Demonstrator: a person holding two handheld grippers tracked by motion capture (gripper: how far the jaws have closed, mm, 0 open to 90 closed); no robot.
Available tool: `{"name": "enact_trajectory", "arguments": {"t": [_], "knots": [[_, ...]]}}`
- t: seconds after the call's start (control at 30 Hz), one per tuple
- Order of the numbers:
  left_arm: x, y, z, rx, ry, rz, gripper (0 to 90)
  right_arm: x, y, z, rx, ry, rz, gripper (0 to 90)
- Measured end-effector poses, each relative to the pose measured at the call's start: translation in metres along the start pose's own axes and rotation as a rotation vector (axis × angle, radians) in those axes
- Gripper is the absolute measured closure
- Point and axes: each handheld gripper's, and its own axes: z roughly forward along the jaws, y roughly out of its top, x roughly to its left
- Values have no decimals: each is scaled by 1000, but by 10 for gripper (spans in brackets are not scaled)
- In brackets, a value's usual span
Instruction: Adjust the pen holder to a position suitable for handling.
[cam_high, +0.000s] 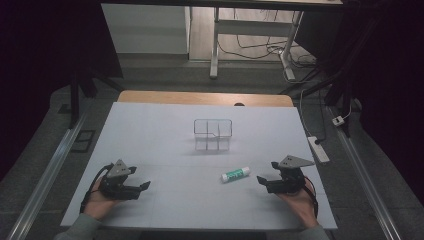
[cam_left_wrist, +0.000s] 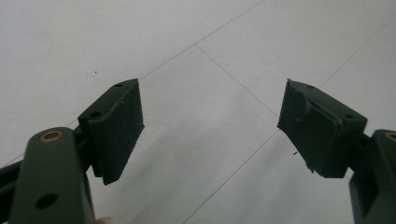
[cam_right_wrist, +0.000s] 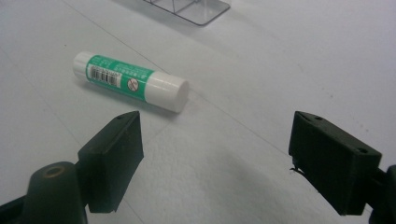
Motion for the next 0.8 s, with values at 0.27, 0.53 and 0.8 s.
{"name": "enact_trajectory", "arguments": {"t": [0.27, 0.53, 0.8], "knots": [[0, 0, 1, 4, 1, 4, 215, 2, 11, 5, -6, 10, -1, 196], [0, 0, 1, 7, 1, 6, 214, 2, 25, 14, -16, 22, 8, 211], [-1, 0, 1, 9, 1, 8, 214, 0, 37, 21, -26, 29, 17, 232]]}}
